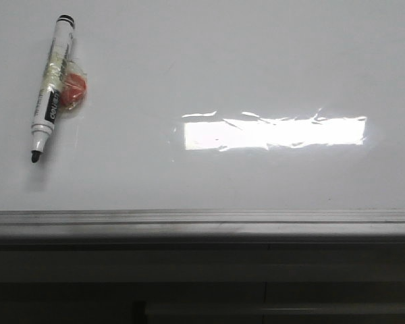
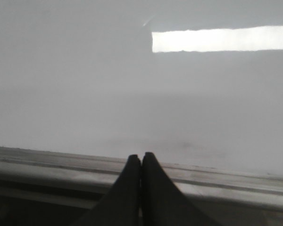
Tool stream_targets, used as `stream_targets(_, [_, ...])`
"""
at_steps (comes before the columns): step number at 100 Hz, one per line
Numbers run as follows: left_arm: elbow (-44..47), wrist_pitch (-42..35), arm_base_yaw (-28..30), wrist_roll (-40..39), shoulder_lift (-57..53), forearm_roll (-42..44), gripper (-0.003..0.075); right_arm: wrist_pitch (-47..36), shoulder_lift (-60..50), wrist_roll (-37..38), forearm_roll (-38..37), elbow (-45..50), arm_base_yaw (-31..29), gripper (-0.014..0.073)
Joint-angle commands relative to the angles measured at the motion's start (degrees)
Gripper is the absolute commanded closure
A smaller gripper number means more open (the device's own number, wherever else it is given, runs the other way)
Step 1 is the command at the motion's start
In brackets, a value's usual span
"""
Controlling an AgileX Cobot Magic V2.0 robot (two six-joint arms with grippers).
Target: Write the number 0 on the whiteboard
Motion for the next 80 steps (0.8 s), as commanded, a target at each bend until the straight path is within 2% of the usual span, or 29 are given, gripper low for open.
stream_targets(1, [1.82, -4.75, 0.0, -0.45, -1.62, -0.35, 0.074, -10.26, -1.09, -0.24, 1.39, 0.67, 0.2, 0.0652])
stream_targets(10, [1.82, -7.07, 0.0, -0.45, -1.62, -1.63, 0.074, -18.06, -1.09, 0.9, 8.15, 0.67, 0.2, 0.0652])
stream_targets(19, [1.82, -12.73, 0.0, -1.15, -1.62, -8.14, 0.074, -23.13, -1.09, 1.01, 15.32, 0.67, 0.2, 0.0652])
stream_targets(24, [1.82, -16.36, 0.0, -2.63, -1.62, -15.98, 0.074, -23.73, -1.09, 1.01, 18.4, 0.67, 0.2, 0.0652])
stream_targets(30, [1.6, -20.28, 0.0, -5.3, -1.62, -30.93, 0.074, -24.24, -1.09, 1.01, 22.19, 0.67, 0.2, 0.0652])
stream_targets(40, [1.6, -20.89, 0.0, -6.25, -1.62, -51.56, 0.074, -24.67, -1.09, 1.11, 28.28, 0.67, 0.2, 0.0652])
stream_targets(51, [1.09, -17.34, -0.15, -6.47, -1.62, -62.63, 0.074, -27.08, -1.09, 1.11, 33.78, -0.17, 0.2, 0.0651])
stream_targets(58, [-1.42, -9.66, -1.11, -4.79, -1.62, -60.56, 0.0739, -24.42, -1.09, 1.11, 34.34, -2.69, 0.2, 0.0646])
stream_targets(65, [-6.09, -0.42, -2.23, 2.53, -1.17, -54.6, 0.0739, -18.92, -1.09, 0.86, 32.33, -6.73, 0.2, 0.0599])
stream_targets(69, [-9.45, 3.61, -2.75, 8.48, -0.27, -51.98, 0.0738, -15.75, -0.97, 0.06, 29.48, -8.96, 0.2, 0.0551])
stream_targets(80, [-18.33, 8.91, -2.75, 17.55, 4.95, -49.37, 0.0704, -5.09, 0.57, -0.62, 21.84, -16.43, 0.2, 0.0378])
